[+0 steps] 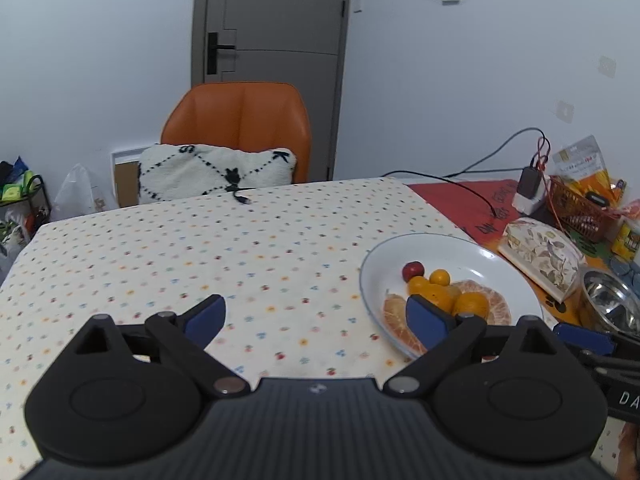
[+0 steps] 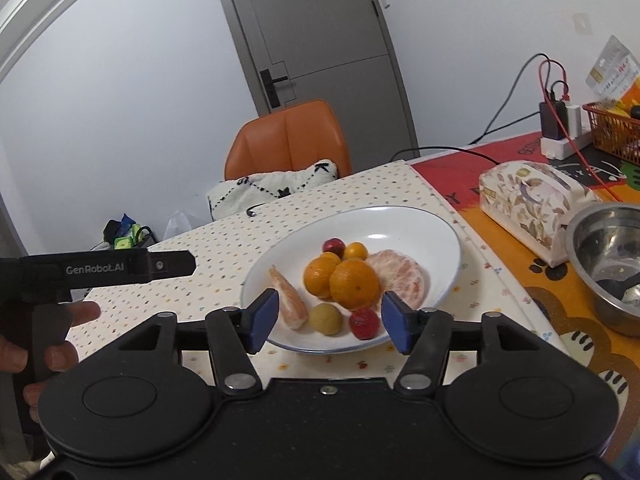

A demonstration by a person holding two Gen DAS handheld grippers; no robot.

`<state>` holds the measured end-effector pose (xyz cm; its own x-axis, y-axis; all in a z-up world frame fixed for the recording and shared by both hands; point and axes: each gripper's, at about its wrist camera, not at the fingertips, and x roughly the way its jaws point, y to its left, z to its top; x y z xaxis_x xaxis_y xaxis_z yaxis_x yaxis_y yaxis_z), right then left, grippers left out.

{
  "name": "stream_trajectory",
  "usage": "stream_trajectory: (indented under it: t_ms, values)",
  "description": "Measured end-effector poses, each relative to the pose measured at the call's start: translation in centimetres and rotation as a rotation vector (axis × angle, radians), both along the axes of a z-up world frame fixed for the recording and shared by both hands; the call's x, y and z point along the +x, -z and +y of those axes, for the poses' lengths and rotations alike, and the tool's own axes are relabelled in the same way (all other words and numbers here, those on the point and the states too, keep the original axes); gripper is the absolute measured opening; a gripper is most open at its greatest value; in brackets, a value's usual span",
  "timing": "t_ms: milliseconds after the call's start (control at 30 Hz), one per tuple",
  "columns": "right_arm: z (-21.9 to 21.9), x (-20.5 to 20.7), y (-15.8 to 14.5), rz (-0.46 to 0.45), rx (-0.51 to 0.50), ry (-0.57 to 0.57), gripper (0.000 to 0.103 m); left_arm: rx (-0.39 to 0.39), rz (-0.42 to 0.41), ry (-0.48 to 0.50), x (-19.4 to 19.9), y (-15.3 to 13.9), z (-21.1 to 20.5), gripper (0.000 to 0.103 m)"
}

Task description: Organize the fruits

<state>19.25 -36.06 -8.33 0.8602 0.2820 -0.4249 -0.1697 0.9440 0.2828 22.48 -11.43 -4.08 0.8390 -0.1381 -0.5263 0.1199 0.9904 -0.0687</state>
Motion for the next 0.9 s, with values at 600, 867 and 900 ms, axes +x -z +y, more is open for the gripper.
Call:
stream_trajectory:
  t_ms: [600, 867, 900]
  values:
    - [3.9, -2.7, -3.1, -0.082, -0.047, -0.015, 0.103, -0.077, -0.055, -0.072, -6.3, -2.1, 6.8, 0.103]
    - [5.2, -4.2, -4.3, -0.090, -0.064, -0.033, 0.103, -0.079, -0.075, -0.095, -9.3, -3.2, 8.9, 0.103]
    - [5.4, -4.4, -4.4, -0.093, -0.068, -0.032, 0.103, -0.079, -0.074, -0.096, -9.7, -3.3, 9.1, 0.103]
